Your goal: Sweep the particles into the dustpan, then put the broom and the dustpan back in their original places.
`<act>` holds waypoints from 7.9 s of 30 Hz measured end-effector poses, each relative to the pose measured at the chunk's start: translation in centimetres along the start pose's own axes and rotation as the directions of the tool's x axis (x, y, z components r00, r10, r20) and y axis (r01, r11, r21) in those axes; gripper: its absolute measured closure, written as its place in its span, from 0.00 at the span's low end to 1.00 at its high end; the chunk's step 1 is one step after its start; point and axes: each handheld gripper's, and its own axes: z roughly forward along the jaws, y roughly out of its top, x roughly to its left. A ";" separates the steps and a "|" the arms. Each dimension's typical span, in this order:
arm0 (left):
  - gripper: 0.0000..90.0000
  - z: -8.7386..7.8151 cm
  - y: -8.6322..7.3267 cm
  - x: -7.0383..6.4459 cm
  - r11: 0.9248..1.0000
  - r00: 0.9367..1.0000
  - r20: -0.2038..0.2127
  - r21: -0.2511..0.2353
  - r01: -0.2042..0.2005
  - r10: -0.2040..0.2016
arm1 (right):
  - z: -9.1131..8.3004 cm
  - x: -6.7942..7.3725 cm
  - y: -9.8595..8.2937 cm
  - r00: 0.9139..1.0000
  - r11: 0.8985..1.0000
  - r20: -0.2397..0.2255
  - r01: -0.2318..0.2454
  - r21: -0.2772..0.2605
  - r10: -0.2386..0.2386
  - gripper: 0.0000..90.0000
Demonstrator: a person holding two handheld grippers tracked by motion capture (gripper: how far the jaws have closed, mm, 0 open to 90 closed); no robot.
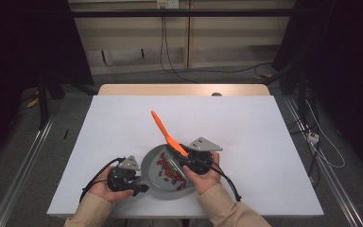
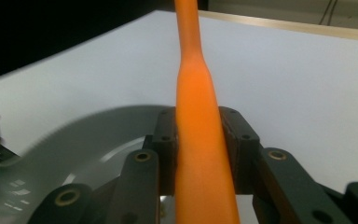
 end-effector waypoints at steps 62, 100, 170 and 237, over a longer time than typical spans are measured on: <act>0.71 -1.9 -1.2 2.1 0.956 0.959 -0.221 -0.269 0.116 -0.178 | -3.8 -6.1 1.0 0.995 0.999 0.102 -0.007 -0.034 0.010 0.78; 0.71 -2.3 -2.7 7.4 0.884 0.790 -0.407 -0.300 0.360 -0.459 | -6.7 -10.2 0.5 0.979 0.999 0.199 -0.031 -0.037 0.038 0.78; 0.54 -1.8 -1.8 6.3 0.872 0.815 -0.339 -0.319 0.371 -0.470 | -8.8 -16.2 -1.1 0.896 1.000 0.442 -0.030 -0.009 0.031 0.78; 0.09 -4.7 -3.3 4.8 0.835 0.932 -0.224 -0.536 0.127 -0.286 | -13.5 -15.2 -4.8 0.972 1.000 0.235 -0.003 0.027 -0.004 0.85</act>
